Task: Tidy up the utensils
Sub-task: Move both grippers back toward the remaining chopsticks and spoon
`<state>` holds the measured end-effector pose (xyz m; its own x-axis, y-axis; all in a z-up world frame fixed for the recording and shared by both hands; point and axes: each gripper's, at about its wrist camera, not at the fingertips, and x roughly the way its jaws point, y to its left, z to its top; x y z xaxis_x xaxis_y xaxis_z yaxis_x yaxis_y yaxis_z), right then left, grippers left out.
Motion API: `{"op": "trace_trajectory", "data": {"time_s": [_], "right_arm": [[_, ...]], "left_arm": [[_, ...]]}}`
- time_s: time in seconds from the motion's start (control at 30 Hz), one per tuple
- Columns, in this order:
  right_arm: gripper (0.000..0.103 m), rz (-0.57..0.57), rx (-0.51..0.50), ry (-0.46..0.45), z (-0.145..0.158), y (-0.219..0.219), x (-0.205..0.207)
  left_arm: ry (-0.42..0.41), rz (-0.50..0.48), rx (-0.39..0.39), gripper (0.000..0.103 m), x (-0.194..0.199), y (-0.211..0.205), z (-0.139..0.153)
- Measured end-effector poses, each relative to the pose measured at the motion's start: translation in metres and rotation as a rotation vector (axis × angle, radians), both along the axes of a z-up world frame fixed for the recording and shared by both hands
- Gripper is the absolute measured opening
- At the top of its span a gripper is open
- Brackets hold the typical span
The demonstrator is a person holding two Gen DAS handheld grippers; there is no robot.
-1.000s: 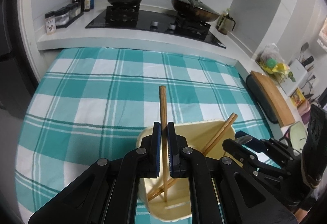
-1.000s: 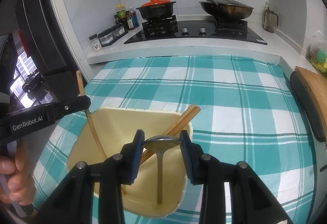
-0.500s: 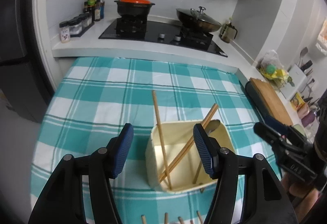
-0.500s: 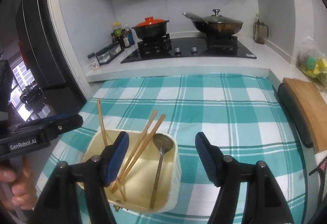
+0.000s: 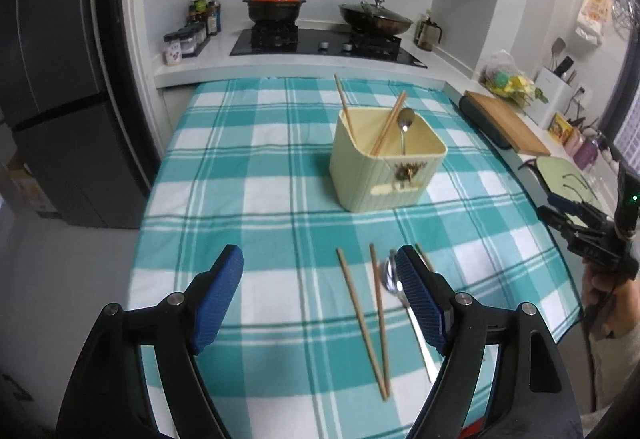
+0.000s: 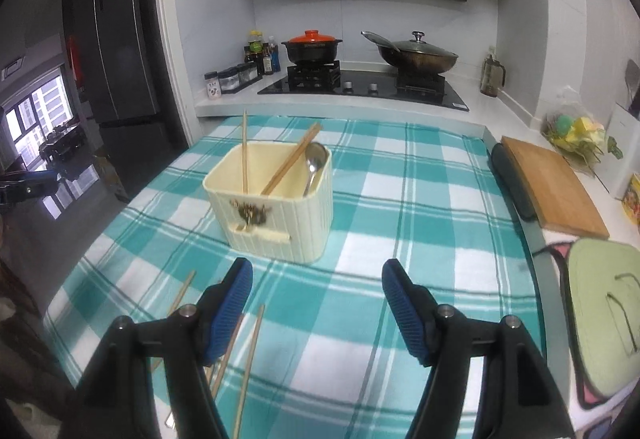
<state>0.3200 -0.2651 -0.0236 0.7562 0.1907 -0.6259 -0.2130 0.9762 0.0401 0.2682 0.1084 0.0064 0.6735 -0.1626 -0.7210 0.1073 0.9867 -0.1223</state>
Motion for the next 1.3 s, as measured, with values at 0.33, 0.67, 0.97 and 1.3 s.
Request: {"op": "trace_trajectory", "data": {"time_s": [0.33,0.67,0.97,1.3], "right_arm": [[0.051,-0.142,0.036,-0.012,-0.065,-0.001,-0.103],[0.026,-0.111,0.026,0.083,-0.105,0.005,-0.128],[0.021,-0.022,0.036,0.115,-0.116,0.033,-0.116],[0.022,0.022,0.024,0.146,-0.128,0.054,-0.11]], "left_arm": [[0.011,0.105,-0.031,0.083,-0.068,-0.007,-0.063],[0.099,0.092,-0.046,0.083,-0.062,-0.029,-0.12],[0.117,0.108,-0.029,0.083,-0.06,-0.035,-0.136],[0.144,0.152,-0.039,0.083,-0.066,-0.027,-0.152]]}}
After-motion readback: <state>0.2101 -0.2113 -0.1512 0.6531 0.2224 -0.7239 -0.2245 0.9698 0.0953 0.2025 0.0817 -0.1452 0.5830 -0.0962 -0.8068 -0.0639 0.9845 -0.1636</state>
